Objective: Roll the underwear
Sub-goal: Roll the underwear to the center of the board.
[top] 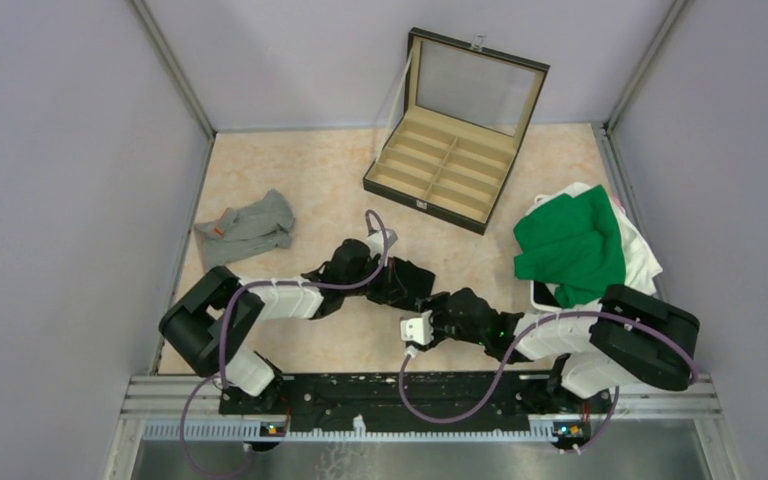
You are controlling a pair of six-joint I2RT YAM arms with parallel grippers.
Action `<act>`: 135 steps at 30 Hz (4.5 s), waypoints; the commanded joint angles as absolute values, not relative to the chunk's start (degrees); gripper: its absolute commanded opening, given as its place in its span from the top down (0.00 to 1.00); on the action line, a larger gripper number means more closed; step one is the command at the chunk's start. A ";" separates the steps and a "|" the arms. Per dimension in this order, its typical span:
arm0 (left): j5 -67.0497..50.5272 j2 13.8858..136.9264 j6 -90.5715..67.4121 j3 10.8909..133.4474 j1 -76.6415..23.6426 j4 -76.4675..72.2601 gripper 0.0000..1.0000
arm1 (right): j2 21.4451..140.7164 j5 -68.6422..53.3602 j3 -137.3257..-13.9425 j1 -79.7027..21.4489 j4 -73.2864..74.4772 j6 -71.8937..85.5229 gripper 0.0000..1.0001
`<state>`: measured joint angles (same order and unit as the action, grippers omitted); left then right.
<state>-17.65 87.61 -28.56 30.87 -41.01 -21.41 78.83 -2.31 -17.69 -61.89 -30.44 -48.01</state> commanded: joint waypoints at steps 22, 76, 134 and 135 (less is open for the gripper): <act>-14.93 92.40 -24.22 29.29 -38.91 -10.09 1.00 | 87.37 6.99 -22.20 -62.69 -33.18 -49.98 0.90; -18.93 73.24 -25.25 27.14 -35.73 -7.14 1.00 | 86.83 -26.54 -23.84 -54.09 -30.36 23.67 1.00; -15.80 68.46 -22.94 22.10 -42.93 -12.97 1.00 | 92.79 -16.52 -29.09 -45.92 -12.80 39.42 0.96; -14.88 69.04 -22.94 22.19 -42.92 -12.85 1.00 | 92.62 -16.52 -29.17 -45.96 -12.69 39.15 0.94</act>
